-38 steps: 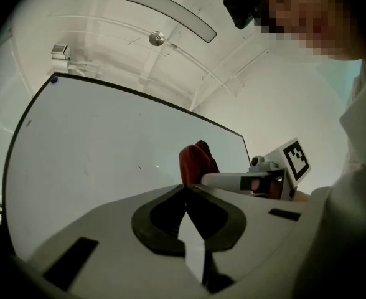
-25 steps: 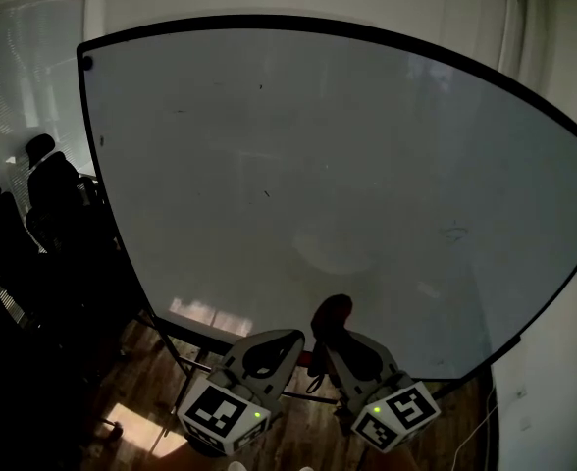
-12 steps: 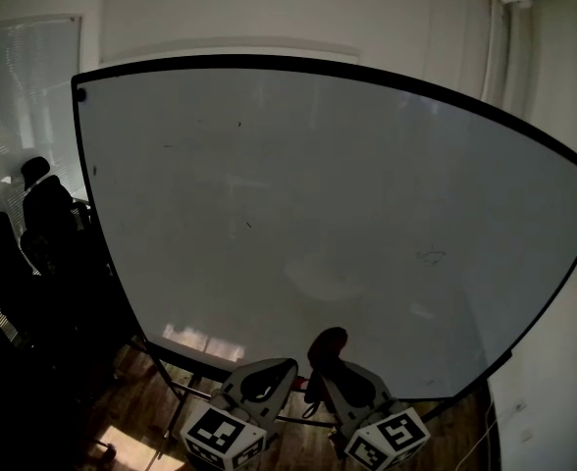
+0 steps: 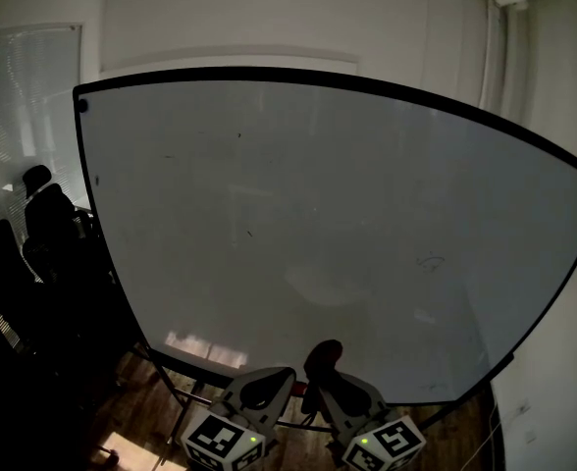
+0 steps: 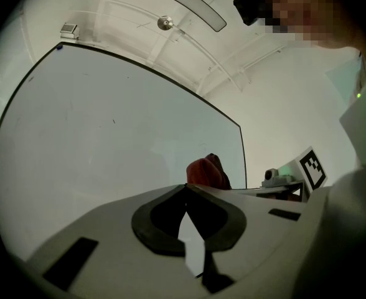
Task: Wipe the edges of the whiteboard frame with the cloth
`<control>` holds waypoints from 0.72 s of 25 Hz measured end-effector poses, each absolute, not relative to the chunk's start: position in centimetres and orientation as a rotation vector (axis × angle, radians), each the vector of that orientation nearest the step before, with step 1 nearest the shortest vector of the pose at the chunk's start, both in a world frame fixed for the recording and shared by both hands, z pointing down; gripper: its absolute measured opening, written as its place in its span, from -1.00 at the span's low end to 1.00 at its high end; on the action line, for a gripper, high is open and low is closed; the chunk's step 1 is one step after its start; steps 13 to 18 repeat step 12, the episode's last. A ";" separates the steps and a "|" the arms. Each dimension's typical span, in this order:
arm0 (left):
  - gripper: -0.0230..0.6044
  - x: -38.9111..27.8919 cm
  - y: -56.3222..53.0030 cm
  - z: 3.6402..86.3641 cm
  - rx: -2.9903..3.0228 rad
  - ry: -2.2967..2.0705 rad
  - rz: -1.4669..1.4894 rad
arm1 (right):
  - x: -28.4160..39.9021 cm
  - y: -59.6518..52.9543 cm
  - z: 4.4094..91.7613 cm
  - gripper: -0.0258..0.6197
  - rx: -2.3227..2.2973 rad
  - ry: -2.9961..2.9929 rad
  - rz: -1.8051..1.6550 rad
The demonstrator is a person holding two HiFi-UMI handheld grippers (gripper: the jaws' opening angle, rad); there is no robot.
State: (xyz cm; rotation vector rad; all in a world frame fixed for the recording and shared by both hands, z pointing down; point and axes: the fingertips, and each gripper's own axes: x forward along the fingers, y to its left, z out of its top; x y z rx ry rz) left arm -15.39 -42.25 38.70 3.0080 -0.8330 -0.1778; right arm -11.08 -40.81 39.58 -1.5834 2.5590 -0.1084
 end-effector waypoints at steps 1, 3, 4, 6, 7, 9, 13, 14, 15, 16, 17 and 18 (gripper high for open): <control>-0.90 -15.4 -42.3 38.7 3.009 -0.832 -0.178 | -11.1 -40.8 39.6 -0.71 -1.583 2.560 -0.107; -0.90 -15.4 -42.3 38.7 3.009 -0.830 -0.180 | -11.2 -40.9 39.5 -0.71 -1.582 2.563 -0.102; -0.90 -15.4 -42.3 38.7 3.009 -0.830 -0.181 | -11.3 -40.9 39.5 -0.71 -1.582 2.564 -0.102; -0.90 -15.3 -42.4 38.7 3.010 -0.829 -0.180 | -11.2 -40.9 39.5 -0.71 -1.585 2.565 -0.103; -0.90 -15.3 -42.4 38.7 3.010 -0.829 -0.180 | -11.2 -41.0 39.5 -0.71 -1.587 2.565 -0.103; -0.90 -15.2 -42.5 38.7 3.009 -0.829 -0.179 | -11.1 -41.1 39.5 -0.71 -1.589 2.565 -0.100; -0.90 -15.1 -42.6 38.7 3.006 -0.826 -0.177 | -10.9 -41.2 39.6 -0.71 -1.591 2.566 -0.097; -0.90 -15.1 -42.6 38.7 3.006 -0.826 -0.177 | -10.9 -41.2 39.6 -0.71 -1.591 2.566 -0.097; -0.90 -15.1 -42.6 38.7 3.006 -0.826 -0.177 | -10.9 -41.2 39.6 -0.71 -1.591 2.566 -0.097; -0.90 -15.1 -42.6 38.7 3.006 -0.826 -0.177 | -10.9 -41.2 39.6 -0.71 -1.591 2.566 -0.097; -0.90 -15.1 -42.6 38.7 3.006 -0.826 -0.177 | -10.9 -41.2 39.6 -0.71 -1.591 2.566 -0.097; -0.90 -15.1 -42.6 38.7 3.006 -0.826 -0.177 | -10.9 -41.2 39.6 -0.71 -1.591 2.566 -0.097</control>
